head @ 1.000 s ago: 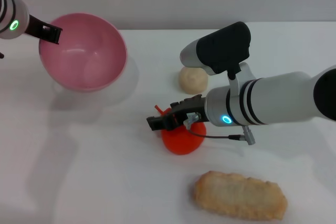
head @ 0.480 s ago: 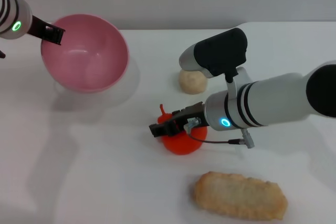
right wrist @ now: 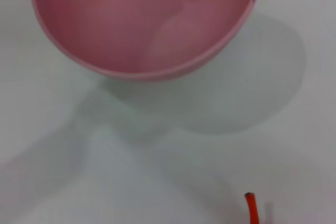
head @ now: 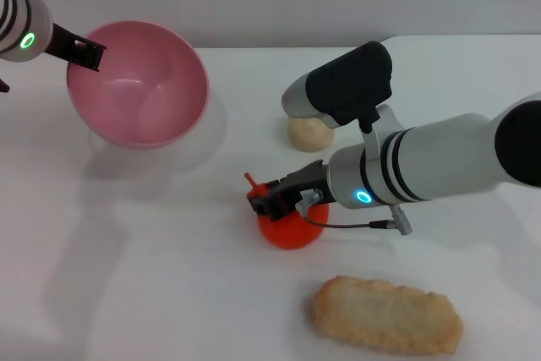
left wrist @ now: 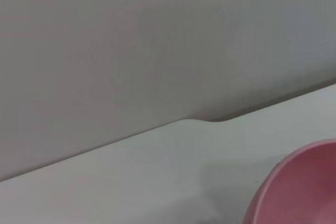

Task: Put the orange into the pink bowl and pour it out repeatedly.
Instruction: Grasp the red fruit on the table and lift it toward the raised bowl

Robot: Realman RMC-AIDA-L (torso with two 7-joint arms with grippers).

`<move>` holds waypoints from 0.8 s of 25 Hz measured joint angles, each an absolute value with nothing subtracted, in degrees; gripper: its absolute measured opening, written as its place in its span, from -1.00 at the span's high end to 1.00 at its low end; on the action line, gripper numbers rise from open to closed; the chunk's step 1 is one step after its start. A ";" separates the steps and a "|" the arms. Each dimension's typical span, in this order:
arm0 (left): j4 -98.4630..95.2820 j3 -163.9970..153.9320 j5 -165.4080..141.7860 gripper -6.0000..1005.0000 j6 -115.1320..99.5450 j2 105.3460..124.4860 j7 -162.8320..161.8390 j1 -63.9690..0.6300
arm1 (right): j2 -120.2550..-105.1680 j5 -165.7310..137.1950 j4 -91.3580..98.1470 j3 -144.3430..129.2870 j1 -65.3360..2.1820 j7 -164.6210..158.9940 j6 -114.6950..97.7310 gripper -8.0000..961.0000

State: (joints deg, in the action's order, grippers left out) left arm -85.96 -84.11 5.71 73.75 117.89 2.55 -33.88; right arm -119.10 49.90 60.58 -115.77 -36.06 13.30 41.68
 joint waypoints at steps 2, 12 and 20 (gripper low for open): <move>-85.96 -84.11 5.71 0.90 73.74 117.89 2.55 -33.88 | -119.08 49.46 61.13 -115.64 -35.79 13.31 41.69 0.22; -85.71 -83.84 6.14 0.90 73.47 117.91 3.80 -33.93 | -118.65 48.33 66.64 -113.83 -33.38 13.48 43.10 0.60; -85.48 -84.05 6.14 0.90 73.39 117.95 3.84 -33.92 | -118.85 41.28 82.43 -107.26 -27.36 13.53 51.27 0.79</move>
State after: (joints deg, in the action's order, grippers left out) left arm -85.48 -84.05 6.14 73.39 117.95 3.84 -33.92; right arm -118.85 41.28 82.43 -107.26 -27.36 13.53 51.27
